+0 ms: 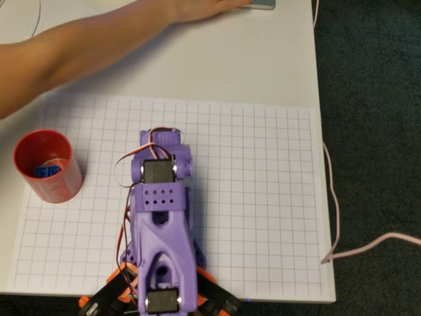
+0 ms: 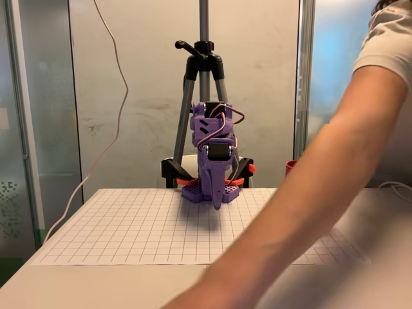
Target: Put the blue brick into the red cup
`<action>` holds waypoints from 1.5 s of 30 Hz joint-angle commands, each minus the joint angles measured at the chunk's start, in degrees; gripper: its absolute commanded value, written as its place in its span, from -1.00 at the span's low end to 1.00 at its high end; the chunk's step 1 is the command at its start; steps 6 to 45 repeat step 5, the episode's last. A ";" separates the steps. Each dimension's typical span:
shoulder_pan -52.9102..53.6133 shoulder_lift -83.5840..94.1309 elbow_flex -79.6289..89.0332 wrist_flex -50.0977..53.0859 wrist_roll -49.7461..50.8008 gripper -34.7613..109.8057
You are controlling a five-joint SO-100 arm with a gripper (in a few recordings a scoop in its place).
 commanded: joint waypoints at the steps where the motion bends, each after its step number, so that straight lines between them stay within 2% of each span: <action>1: -0.18 0.26 -0.44 -0.70 -0.35 -0.52; 45: -0.18 0.26 -0.44 -0.70 -0.35 -0.52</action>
